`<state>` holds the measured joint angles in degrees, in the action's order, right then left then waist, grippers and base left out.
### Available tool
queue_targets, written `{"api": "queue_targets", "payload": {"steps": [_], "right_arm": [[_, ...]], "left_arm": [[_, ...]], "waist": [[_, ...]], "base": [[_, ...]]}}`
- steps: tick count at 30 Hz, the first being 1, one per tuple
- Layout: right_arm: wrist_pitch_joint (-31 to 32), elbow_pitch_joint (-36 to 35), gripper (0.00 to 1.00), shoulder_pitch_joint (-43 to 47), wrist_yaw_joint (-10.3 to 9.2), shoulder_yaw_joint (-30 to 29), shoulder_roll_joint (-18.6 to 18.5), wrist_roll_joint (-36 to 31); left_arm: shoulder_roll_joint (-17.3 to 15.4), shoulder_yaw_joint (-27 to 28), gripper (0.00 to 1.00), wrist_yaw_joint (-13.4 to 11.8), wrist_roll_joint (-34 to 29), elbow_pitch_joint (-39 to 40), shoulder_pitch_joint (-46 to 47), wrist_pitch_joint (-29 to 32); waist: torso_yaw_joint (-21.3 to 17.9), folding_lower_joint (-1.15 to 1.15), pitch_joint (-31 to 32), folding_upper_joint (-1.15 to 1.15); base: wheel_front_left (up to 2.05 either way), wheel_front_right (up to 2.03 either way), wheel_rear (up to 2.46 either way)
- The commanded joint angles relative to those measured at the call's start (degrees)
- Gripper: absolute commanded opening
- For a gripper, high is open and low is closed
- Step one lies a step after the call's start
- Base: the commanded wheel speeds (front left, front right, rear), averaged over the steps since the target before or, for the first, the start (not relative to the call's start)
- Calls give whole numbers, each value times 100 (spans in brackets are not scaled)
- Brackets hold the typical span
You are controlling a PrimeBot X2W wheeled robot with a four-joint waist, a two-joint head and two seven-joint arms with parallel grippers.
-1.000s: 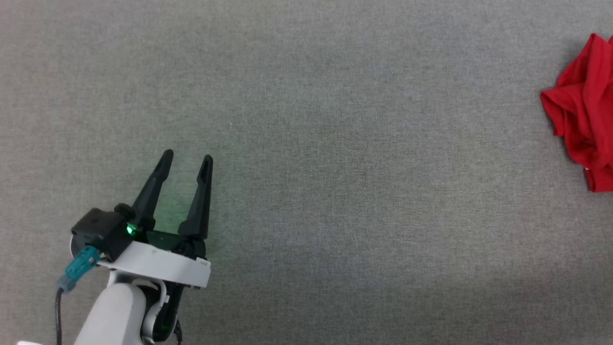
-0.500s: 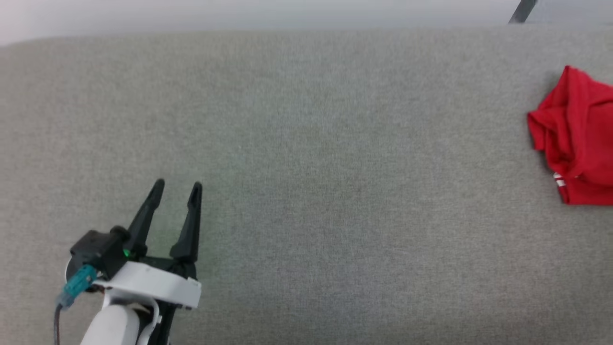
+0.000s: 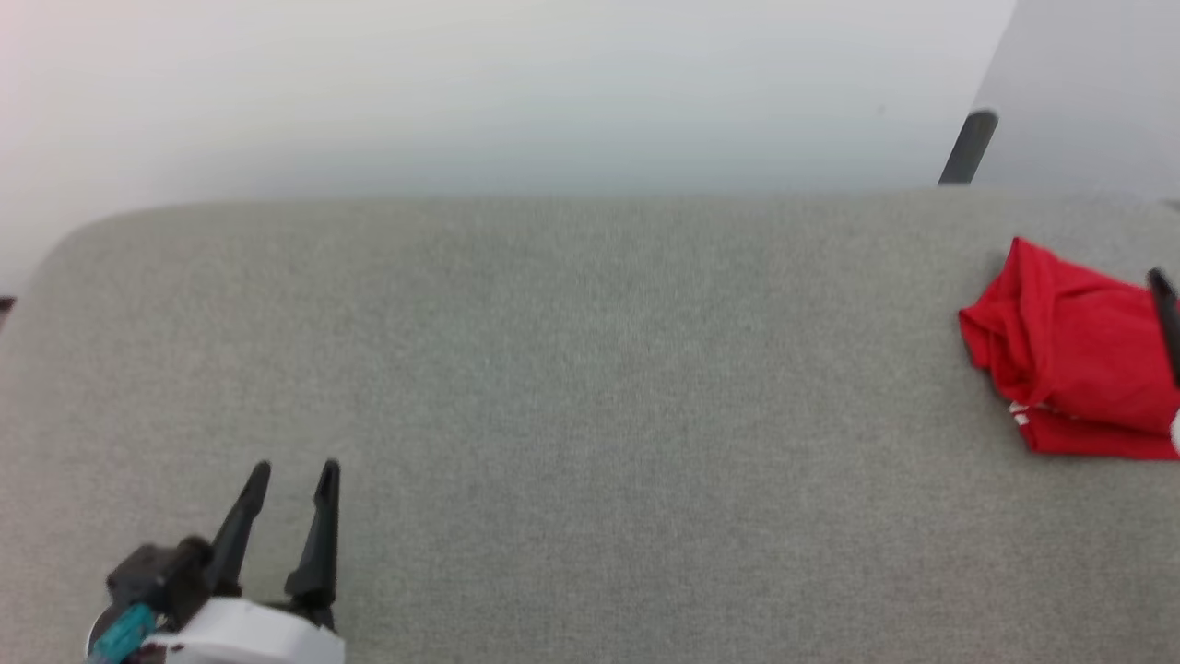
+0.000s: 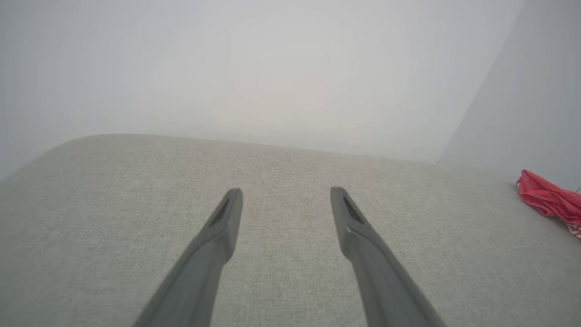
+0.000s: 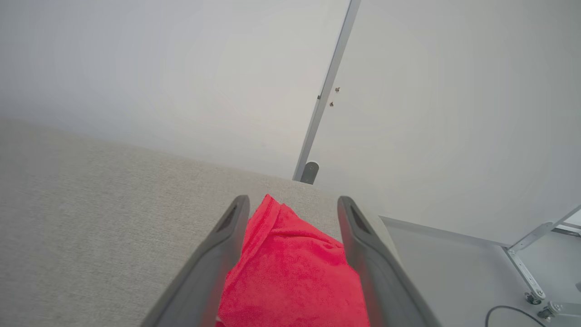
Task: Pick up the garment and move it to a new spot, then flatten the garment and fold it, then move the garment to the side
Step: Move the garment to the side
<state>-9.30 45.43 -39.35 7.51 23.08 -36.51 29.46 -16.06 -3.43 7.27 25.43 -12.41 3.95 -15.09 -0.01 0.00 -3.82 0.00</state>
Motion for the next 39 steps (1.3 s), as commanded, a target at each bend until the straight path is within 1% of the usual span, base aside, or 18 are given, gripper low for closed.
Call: {"api": "queue_targets", "payload": {"steps": [1,3,9,16,25,31,39], "right_arm": [[-183,-147,100,228,-5,-48,62,62],[-253,-218,100,322,-4,-70,99,52],[-510,-663,100,979,-4,-423,429,18],[-586,-1329,100,1896,-4,-1162,804,-276],[-592,-2227,100,3047,-4,-1929,1453,-724],[-521,-2662,100,3577,-4,-2177,1786,-979],[-412,-3105,100,4057,-4,-2432,2095,-1107]], "left_arm": [[-23,76,100,-15,18,26,-191,-4],[-28,123,100,-29,15,49,-263,-4],[-26,434,100,-50,55,169,-644,-4],[19,811,100,-32,16,282,-1002,-4],[85,1061,100,11,-99,393,-1311,-4],[132,1146,100,27,-192,488,-1388,-4],[157,1157,100,26,-238,530,-1468,-4]], "waist": [[-13,0,473,0],[-18,0,511,0],[-51,0,711,0],[-61,0,871,0],[-53,0,946,0],[-65,0,946,0],[-117,0,970,0]], "base": [[0,0,0],[0,0,0],[0,0,0],[0,0,0],[0,0,0],[0,0,0],[0,0,0]]}}
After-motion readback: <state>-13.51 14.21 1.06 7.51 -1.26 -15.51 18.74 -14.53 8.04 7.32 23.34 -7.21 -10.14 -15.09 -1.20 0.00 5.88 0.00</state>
